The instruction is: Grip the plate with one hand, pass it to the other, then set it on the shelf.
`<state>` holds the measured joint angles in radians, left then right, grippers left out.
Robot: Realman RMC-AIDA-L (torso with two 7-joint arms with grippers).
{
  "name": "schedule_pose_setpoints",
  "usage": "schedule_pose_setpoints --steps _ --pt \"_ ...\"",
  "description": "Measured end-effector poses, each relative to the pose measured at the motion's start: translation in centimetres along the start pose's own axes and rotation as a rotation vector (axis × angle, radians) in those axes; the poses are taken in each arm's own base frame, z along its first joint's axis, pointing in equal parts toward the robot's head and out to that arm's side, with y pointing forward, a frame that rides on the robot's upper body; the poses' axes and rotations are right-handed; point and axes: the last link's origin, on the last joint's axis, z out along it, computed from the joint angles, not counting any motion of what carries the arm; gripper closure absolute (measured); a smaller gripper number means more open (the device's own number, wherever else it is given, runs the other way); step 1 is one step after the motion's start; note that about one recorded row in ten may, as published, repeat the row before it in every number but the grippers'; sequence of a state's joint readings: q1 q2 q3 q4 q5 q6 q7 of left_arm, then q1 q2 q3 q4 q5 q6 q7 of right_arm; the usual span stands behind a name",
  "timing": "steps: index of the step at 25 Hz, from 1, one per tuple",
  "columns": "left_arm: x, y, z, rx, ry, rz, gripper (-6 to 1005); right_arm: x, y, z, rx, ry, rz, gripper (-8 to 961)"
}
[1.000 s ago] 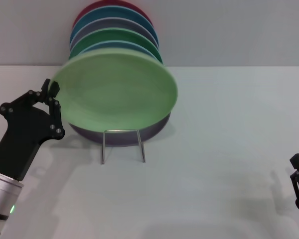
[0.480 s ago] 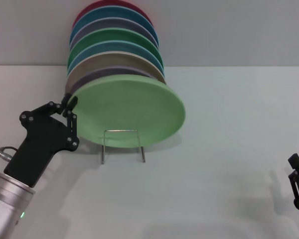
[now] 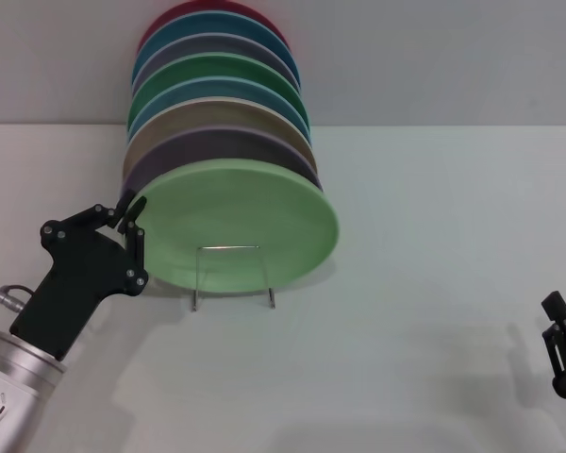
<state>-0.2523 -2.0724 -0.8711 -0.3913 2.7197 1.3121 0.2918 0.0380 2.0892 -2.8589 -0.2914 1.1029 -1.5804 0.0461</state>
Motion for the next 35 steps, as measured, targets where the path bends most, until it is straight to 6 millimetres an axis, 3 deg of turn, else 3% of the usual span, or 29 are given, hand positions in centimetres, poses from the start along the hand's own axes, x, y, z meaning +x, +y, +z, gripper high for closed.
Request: schedule_pose_setpoints --steps 14,20,25,29,35 --pt "-0.3 -0.1 -0.2 0.003 -0.020 -0.009 950 0.0 0.2 0.3 -0.007 0.002 0.004 606" --pt "-0.1 -0.2 -0.2 0.012 -0.005 -0.013 732 0.1 0.2 0.5 -0.013 0.003 0.004 606" --pt "1.8 -1.4 -2.1 0.097 0.131 -0.047 623 0.2 0.2 0.7 -0.013 0.014 0.005 606" --pt "3.3 -3.0 -5.0 0.171 0.270 -0.237 536 0.0 -0.2 1.2 -0.004 -0.004 -0.001 607" --pt "2.0 -4.8 -6.0 0.201 0.247 -0.446 525 -0.9 -1.2 2.6 0.013 -0.058 -0.021 603"
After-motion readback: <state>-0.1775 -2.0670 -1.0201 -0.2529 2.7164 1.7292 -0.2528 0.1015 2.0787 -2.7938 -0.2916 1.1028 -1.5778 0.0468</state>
